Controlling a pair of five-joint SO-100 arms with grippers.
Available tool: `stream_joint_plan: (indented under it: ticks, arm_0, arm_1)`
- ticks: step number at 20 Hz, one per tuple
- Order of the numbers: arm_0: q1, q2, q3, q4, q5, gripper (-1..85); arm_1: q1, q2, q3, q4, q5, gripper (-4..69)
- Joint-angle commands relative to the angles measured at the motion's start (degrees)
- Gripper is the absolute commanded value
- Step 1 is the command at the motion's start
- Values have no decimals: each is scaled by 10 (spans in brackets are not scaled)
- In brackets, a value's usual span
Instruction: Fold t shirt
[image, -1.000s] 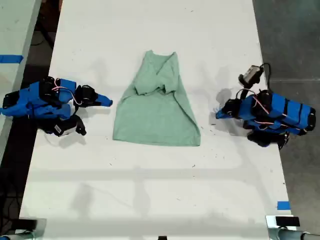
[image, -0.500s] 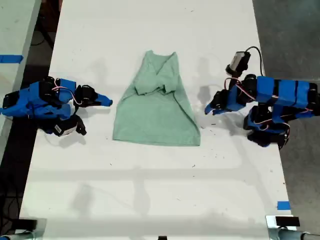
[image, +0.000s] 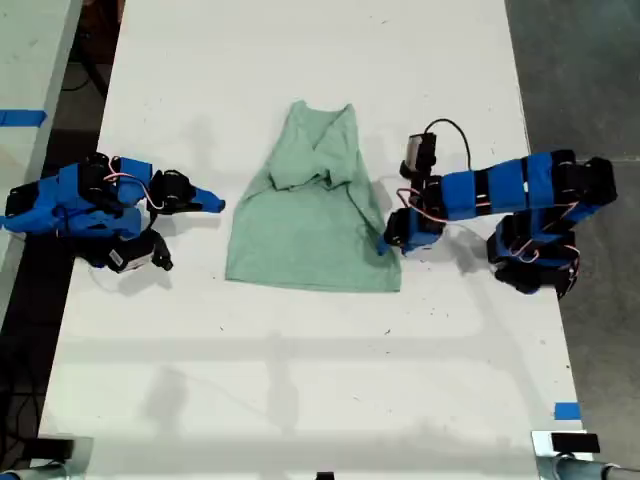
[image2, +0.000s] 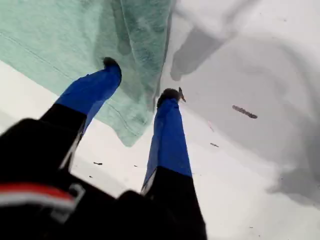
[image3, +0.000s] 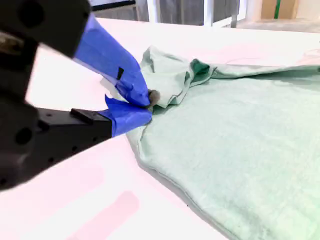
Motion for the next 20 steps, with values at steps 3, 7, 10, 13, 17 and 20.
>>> stream_joint_plan:
  ticks: [3,7,10,13,17,20]
  arm_0:
    - [-2,4,4,0,-11,0]
    - [-1,4,4,0,-11,0]
    - [-1,4,4,0,-11,0]
    - [0,4,4,0,-11,0]
    - [0,4,4,0,-11,0]
    - [0,4,4,0,-11,0]
  arm_1:
    - [17,-7,12,-8,-8,62]
    - [61,-4,31,-1,-42,63]
    - [71,-19,60,-34,-56,86]
    - [59,-23,59,-46,-54,104]
    - [33,-24,40,-47,-33,147]
    - [41,-66,35,-52,-37,32]
